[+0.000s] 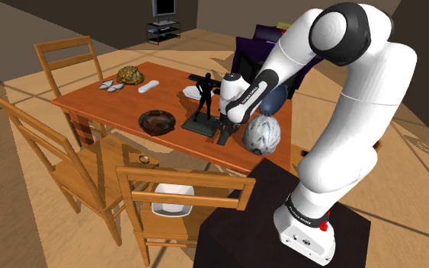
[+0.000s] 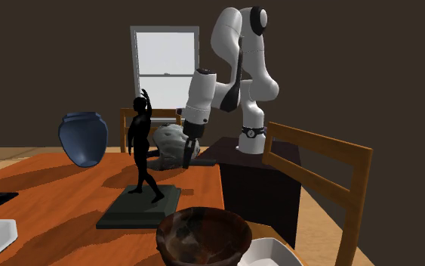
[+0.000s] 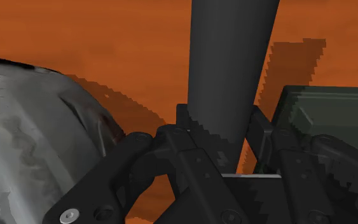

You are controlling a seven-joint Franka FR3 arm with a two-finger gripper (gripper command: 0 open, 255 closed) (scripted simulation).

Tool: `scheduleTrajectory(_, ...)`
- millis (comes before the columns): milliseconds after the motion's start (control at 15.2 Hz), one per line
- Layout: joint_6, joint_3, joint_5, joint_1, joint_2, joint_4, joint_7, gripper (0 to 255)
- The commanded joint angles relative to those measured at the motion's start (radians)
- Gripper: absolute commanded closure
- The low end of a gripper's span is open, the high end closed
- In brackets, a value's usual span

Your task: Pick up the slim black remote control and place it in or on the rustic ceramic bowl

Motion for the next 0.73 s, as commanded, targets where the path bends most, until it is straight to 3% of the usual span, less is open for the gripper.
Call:
scheduleTrajectory(0, -0.022, 0.009, 0.026, -0.004, -0.030, -0.006, -0.023, 255)
scheduleTrajectory(660, -0.144, 0.034, 0.139, -0.009, -0.158, -0.002, -0.127, 255)
